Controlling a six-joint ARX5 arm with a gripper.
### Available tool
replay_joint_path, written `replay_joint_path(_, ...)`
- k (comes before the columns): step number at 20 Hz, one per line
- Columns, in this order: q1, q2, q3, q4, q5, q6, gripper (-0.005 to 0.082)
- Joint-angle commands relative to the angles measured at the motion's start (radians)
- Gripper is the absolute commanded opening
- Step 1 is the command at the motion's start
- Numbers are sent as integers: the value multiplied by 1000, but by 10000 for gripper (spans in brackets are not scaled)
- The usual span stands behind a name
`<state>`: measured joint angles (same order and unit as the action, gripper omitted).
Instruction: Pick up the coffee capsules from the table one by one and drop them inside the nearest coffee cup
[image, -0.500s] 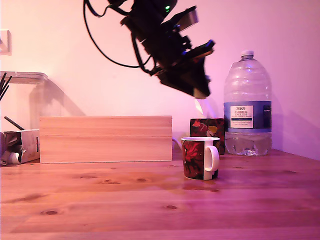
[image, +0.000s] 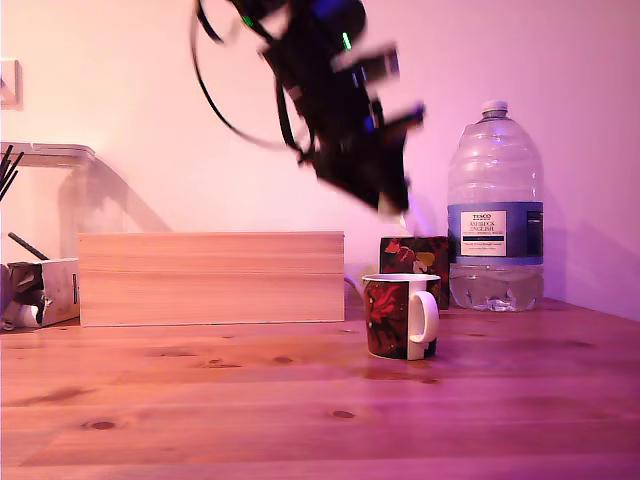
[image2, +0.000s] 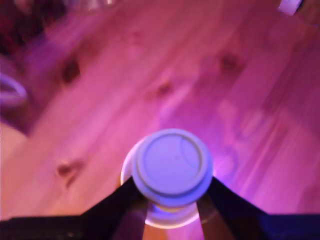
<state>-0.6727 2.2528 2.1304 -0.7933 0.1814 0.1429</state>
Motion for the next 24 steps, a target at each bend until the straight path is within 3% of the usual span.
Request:
replay_joint_path(1,-4,59,46,-43,-15,15,184)
replay_joint_path(6,-6,133,145,-148,-26,24,184)
replay_joint_path(18,-22,143,145,-160,-18,23,200)
replay_joint_path(19,-23,143,145,-154,-5,27,295)
replay_joint_path(21,-24,143,145,-144,-3,44,650)
replay_joint_path(22,-24,143,145,-144,-2,44,743)
replay_joint_path(24,-24,143,145,-143,-2,47,763)
